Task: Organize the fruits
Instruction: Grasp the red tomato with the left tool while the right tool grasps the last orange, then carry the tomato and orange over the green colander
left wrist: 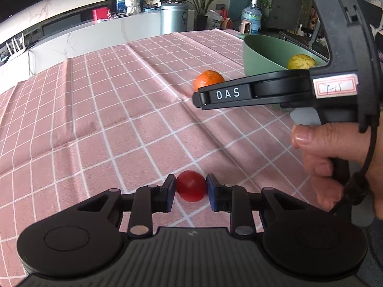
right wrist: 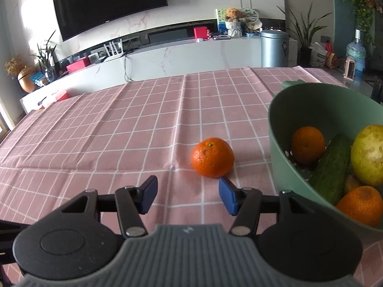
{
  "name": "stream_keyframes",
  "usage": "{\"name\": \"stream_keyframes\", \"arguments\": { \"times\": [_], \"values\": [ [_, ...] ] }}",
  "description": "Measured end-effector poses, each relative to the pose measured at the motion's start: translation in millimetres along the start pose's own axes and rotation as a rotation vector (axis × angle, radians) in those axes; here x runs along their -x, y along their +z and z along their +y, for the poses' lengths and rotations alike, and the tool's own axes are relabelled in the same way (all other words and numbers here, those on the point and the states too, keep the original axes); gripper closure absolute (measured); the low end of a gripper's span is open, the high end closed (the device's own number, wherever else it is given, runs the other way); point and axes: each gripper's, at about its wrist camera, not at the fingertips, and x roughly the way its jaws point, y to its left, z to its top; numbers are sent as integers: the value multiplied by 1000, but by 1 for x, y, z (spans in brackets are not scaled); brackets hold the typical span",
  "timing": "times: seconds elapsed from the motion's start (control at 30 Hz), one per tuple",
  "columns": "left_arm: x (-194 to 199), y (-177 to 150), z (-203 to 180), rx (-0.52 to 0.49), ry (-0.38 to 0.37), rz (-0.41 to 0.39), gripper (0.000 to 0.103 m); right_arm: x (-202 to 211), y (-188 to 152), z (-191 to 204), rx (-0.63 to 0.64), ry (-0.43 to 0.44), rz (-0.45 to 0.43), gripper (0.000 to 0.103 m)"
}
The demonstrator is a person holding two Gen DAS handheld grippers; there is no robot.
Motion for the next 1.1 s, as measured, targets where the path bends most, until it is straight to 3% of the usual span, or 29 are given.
{"name": "stream_keyframes", "arguments": {
  "times": [0.27,0.67,0.8,1.1],
  "values": [
    [8,7,29,53,37,-14,71,-22,9,16,-34,-123,-59,47],
    [8,14,47,93,36,-28,71,-59,23,24,40,-227,-32,52],
    [7,13,46,95,31,-28,71,-68,24,16,54,-214,-13,59],
    [11,17,40,96,25,-39,71,-48,25,13,59,-124,9,61]
  ]
}}
